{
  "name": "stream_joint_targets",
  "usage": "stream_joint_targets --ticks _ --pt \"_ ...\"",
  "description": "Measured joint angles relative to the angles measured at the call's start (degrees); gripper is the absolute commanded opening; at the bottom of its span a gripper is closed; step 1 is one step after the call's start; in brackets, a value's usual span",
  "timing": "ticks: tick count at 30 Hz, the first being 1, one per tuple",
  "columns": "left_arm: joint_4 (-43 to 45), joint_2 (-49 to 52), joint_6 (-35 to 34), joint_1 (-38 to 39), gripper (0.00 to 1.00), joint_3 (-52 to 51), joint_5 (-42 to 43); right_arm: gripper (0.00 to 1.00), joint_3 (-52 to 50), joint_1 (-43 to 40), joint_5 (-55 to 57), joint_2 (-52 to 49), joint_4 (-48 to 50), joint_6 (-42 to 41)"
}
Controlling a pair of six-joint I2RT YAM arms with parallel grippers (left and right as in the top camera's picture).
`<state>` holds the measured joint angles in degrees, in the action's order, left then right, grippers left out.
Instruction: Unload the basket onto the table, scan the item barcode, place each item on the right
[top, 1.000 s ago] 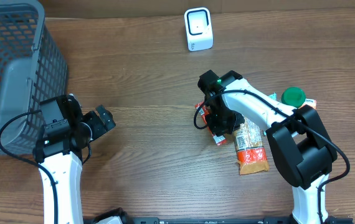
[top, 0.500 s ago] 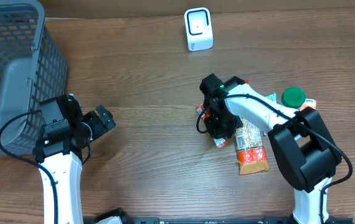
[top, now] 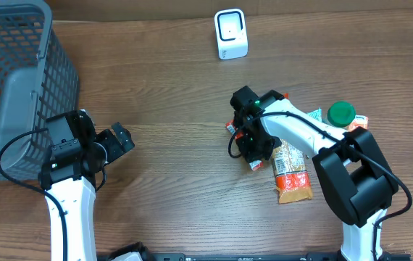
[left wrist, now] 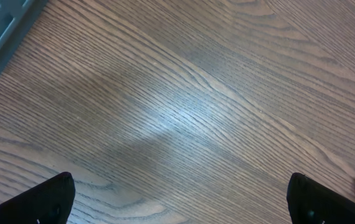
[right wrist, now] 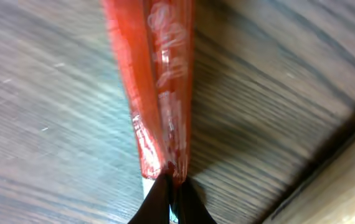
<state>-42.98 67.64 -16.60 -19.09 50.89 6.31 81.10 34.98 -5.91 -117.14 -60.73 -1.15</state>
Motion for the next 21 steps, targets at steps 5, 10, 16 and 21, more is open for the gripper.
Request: stream_joint_targets --ticks 5,10,16,21 --pt "0.0 0.0 0.0 0.0 1.00 0.0 0.0 0.04 0.0 3.1 0.4 1.2 0.6 6.0" --pt "0.0 0.0 0.0 0.0 1.00 0.0 0.0 0.20 0.0 4.2 0.4 1.2 0.7 8.7" --pt "0.0 0.0 0.0 0.0 1.00 0.0 0.0 0.47 0.0 4.0 0.7 1.2 -0.2 10.1" --pt "0.0 0.0 0.0 0.0 1.00 0.0 0.0 0.45 0.0 4.0 1.7 1.2 -0.8 10.2"
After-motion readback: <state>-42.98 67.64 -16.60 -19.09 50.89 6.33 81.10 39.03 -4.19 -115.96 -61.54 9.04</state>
